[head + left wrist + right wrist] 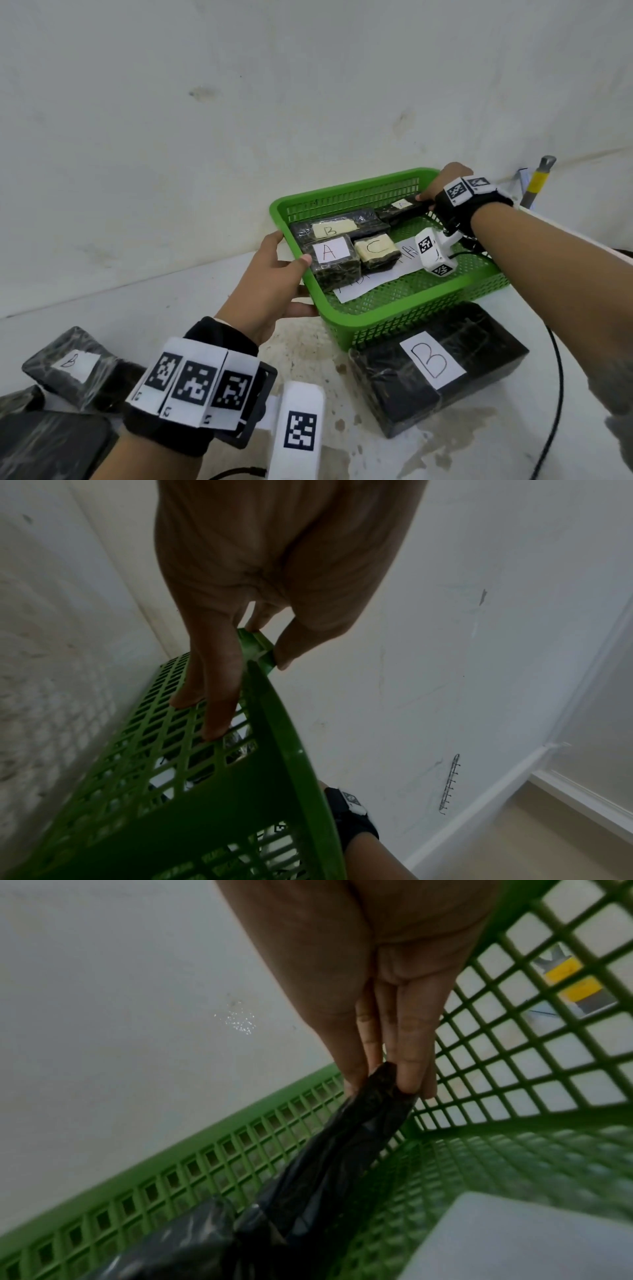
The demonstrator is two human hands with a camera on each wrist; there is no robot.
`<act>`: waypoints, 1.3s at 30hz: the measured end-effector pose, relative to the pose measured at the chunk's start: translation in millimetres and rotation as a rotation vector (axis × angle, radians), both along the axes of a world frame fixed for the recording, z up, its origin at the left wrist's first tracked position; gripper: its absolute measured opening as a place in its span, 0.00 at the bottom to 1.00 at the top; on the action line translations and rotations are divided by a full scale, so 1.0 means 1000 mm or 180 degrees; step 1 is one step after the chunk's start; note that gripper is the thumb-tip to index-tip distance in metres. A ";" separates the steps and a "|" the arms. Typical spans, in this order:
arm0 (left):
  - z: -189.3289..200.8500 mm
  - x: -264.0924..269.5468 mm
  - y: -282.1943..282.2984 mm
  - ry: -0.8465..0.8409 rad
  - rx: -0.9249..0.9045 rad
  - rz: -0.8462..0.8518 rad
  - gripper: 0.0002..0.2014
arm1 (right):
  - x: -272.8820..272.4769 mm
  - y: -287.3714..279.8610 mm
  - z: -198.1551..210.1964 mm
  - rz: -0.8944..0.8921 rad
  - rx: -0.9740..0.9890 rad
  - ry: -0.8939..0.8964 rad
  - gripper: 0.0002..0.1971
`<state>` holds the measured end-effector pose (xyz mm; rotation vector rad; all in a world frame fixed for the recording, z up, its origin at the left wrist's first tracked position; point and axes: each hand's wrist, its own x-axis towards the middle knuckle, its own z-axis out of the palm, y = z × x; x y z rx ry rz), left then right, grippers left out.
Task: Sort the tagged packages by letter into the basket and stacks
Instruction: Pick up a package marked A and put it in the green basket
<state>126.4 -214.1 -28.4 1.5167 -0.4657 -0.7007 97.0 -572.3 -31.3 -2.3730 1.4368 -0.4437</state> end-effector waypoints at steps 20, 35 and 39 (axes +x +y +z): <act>-0.006 -0.001 -0.001 -0.0073 0.0000 -0.0023 0.25 | -0.006 0.013 -0.006 0.0511 0.0145 0.0360 0.17; -0.010 -0.005 -0.002 -0.0017 -0.0001 0.0161 0.24 | 0.003 -0.028 0.007 0.0345 0.0432 0.0064 0.14; -0.010 -0.005 -0.006 -0.0132 0.0210 0.0275 0.26 | -0.019 0.039 0.054 0.0206 0.1178 -0.1209 0.06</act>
